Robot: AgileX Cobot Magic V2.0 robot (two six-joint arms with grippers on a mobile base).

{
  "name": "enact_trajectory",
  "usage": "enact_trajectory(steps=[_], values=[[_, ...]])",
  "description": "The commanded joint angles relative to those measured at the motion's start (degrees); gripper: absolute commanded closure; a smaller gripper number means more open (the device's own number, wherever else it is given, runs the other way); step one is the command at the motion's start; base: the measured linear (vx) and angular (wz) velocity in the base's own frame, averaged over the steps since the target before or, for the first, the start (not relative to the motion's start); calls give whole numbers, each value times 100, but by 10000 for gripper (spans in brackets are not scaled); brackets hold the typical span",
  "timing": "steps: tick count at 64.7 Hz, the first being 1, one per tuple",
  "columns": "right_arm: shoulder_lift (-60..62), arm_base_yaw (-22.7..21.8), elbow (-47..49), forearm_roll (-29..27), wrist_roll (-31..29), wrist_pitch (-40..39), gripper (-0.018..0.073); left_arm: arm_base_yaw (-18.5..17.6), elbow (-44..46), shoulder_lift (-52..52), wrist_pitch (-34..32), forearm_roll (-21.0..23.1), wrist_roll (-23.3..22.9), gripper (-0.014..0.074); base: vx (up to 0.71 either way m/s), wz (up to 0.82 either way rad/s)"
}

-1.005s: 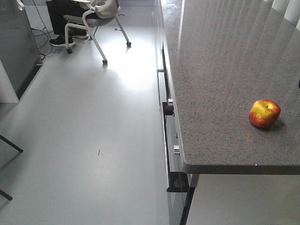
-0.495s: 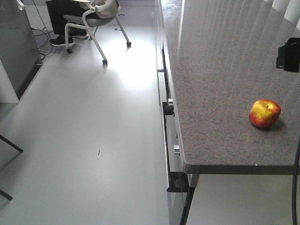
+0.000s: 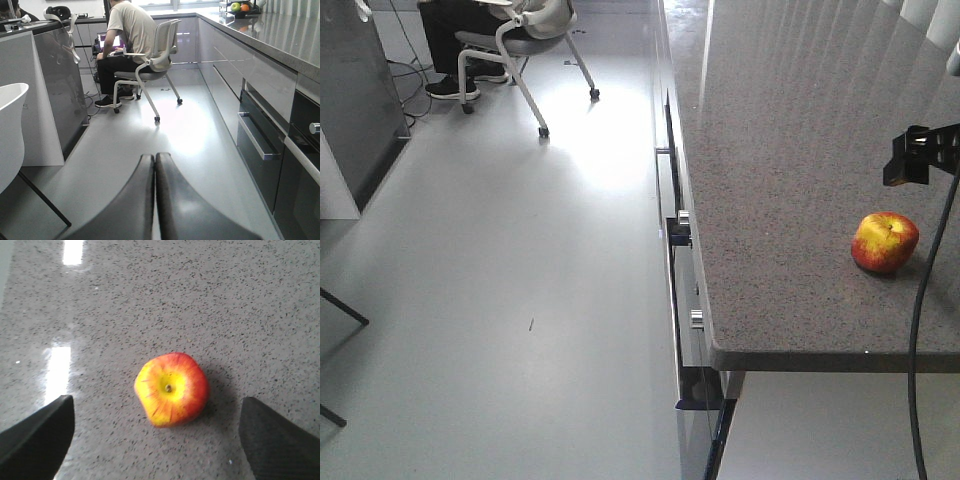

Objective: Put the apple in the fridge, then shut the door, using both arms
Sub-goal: 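Lower the open right gripper over the red-and-yellow apple, then close the right gripper around the apple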

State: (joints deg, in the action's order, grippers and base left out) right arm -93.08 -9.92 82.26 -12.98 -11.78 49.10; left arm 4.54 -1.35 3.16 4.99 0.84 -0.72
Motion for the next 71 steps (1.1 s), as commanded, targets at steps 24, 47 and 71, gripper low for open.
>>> enact_trajectory(steps=[24, 47, 71], values=[[-595, -34, 193, -91, -361, -643, -65, -48, 124, 45, -391, 7, -43, 603, 0, 0], [-1020, -34, 193, -91, -470, -799, -58, -48, 124, 45, -391, 7, -43, 603, 0, 0], [-1313, -34, 193, -91, -470, -863, -45, -48, 124, 45, -391, 7, -43, 603, 0, 0]])
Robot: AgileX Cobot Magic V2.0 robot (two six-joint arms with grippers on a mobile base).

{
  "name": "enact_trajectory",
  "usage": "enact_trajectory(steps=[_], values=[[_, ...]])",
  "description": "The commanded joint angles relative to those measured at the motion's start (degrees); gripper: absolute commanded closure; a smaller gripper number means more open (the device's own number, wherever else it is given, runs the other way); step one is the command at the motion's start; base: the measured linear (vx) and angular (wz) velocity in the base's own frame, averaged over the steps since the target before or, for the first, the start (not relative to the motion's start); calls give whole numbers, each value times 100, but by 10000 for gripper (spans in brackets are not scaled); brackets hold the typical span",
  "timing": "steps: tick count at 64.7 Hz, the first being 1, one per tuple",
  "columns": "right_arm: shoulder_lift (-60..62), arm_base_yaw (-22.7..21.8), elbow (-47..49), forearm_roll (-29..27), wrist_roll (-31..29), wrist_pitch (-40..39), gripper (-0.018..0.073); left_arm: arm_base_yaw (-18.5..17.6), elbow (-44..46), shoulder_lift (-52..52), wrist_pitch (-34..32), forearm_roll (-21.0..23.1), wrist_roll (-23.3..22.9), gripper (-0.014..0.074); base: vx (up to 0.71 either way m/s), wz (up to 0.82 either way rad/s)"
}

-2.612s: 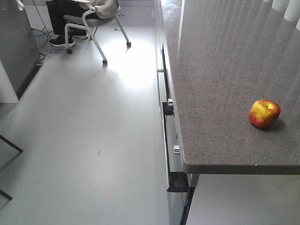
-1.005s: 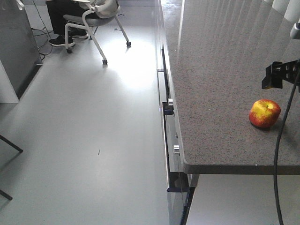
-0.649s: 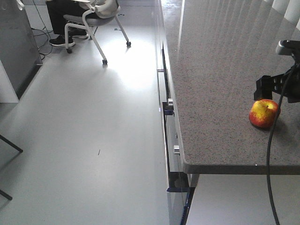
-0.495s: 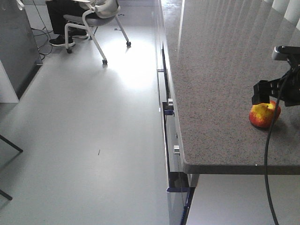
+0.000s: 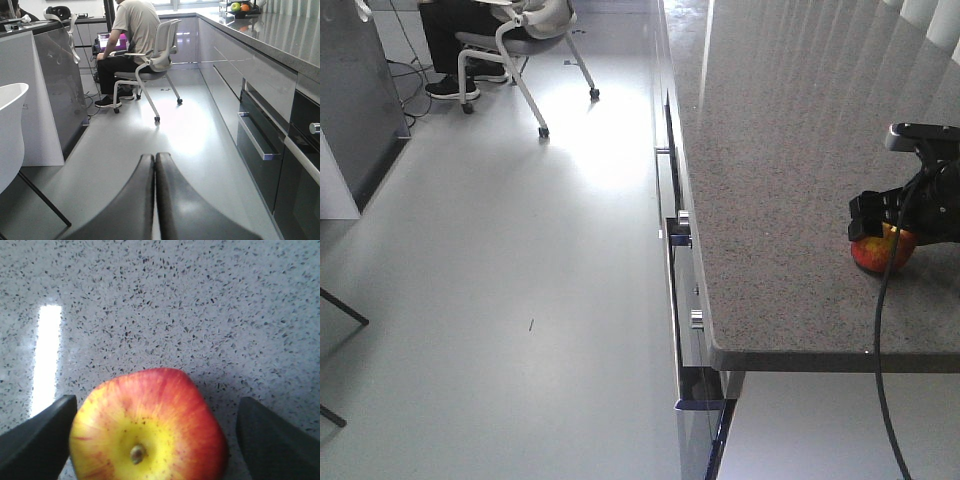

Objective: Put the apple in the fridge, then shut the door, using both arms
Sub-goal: 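Close the right gripper around the apple, then lift the apple off the countertop with the right gripper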

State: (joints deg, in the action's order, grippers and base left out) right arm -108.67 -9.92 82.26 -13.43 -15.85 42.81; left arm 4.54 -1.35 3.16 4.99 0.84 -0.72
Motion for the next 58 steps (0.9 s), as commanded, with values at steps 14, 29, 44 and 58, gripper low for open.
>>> enact_trajectory(steps=[14, 29, 44, 58], values=[[246, -34, 193, -45, -62, -163, 13, -48, 124, 45, -391, 7, -43, 603, 0, 0], [246, -34, 193, -73, -62, -64, 160, -48, 124, 45, -391, 7, -43, 603, 0, 0], [471, -34, 193, -194, -85, -134, 310, -48, 124, 45, -391, 7, -43, 603, 0, 0], [1051, -34, 553, -461, -124, -8, 375, -48, 124, 45, -391, 7, -43, 603, 0, 0]])
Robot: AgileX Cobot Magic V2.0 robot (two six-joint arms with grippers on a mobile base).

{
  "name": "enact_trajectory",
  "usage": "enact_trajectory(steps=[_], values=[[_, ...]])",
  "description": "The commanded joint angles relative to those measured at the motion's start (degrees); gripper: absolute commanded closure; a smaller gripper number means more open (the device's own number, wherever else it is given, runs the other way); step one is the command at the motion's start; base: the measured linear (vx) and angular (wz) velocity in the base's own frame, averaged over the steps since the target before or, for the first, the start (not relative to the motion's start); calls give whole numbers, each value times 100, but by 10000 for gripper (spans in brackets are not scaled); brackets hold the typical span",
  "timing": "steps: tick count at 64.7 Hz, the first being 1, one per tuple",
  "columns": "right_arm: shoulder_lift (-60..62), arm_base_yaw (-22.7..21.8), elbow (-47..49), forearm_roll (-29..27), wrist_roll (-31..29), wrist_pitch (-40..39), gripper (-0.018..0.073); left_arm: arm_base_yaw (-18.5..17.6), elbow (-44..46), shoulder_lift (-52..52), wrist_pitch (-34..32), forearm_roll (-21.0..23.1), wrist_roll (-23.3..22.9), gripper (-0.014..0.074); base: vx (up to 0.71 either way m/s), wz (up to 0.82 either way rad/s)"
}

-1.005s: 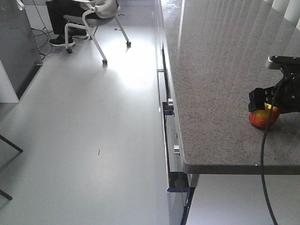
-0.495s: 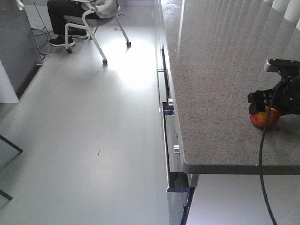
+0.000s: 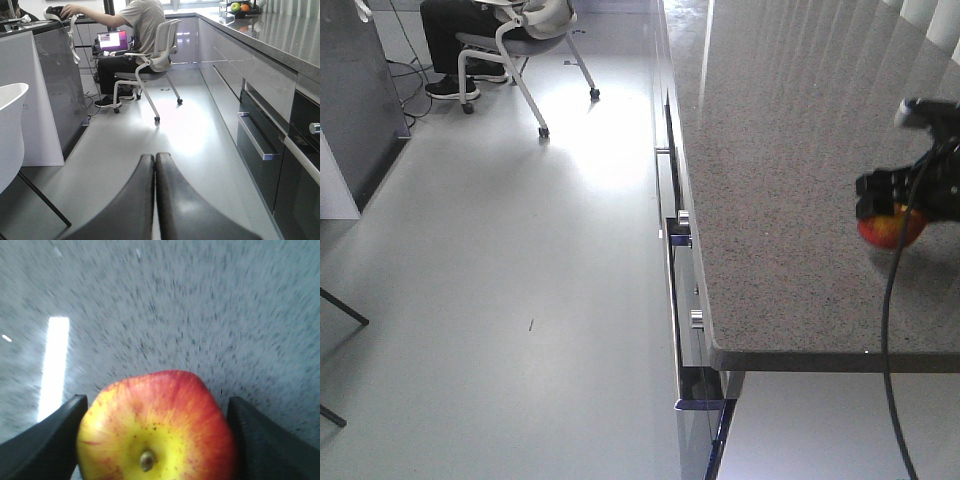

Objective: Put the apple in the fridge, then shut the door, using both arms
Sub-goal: 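Lift the apple off the countertop with the right gripper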

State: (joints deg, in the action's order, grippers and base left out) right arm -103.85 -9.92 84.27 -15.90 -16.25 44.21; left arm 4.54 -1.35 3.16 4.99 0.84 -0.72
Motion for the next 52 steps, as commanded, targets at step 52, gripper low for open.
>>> enact_trajectory(steps=[52], values=[[2580, -34, 681, -883, -297, 641, 374, -48, 124, 45, -391, 7, -43, 603, 0, 0]])
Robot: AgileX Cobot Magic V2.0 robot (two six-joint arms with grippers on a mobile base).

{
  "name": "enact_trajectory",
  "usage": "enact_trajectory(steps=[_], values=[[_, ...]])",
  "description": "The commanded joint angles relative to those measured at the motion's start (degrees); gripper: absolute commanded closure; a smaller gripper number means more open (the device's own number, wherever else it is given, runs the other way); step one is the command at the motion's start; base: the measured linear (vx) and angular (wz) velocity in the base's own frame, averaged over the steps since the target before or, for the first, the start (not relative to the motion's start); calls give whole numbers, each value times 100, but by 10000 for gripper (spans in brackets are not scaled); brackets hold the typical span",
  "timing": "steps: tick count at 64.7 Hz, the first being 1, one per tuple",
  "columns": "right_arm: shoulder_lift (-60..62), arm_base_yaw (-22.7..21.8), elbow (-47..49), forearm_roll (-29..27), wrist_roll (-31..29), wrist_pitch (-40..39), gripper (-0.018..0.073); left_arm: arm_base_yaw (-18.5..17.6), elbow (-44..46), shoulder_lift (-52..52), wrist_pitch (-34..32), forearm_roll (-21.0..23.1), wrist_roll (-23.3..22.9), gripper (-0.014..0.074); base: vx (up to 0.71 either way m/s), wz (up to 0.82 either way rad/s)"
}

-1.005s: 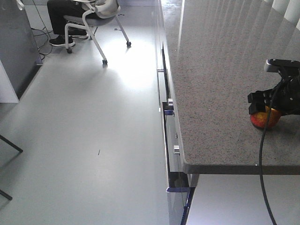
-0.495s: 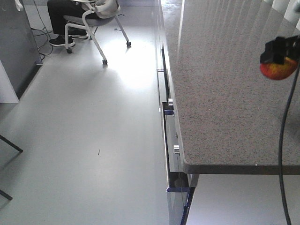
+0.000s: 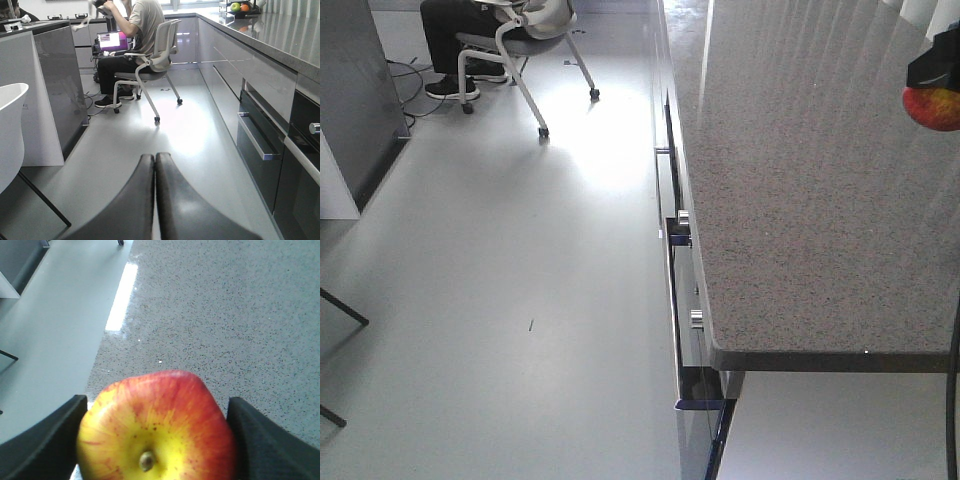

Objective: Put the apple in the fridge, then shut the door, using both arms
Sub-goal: 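Lift the apple off the countertop with the right gripper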

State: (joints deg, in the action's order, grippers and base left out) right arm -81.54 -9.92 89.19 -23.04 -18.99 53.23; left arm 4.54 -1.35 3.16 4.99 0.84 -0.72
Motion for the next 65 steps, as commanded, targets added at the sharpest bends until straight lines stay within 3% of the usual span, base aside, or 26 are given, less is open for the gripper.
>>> enact_trajectory(steps=[1, 30, 42, 65], values=[[372, -34, 189, -170, -22, -248, 374, -48, 124, 45, -391, 7, -43, 603, 0, 0], [1542, -34, 189, -833, -22, 255, 374, -48, 124, 45, -391, 7, -43, 603, 0, 0], [2020, -34, 189, -833, -22, 747, 374, -48, 124, 45, -391, 7, -43, 603, 0, 0], [2366, -34, 189, -833, -22, 764, 374, -48, 124, 45, -391, 7, -43, 603, 0, 0]])
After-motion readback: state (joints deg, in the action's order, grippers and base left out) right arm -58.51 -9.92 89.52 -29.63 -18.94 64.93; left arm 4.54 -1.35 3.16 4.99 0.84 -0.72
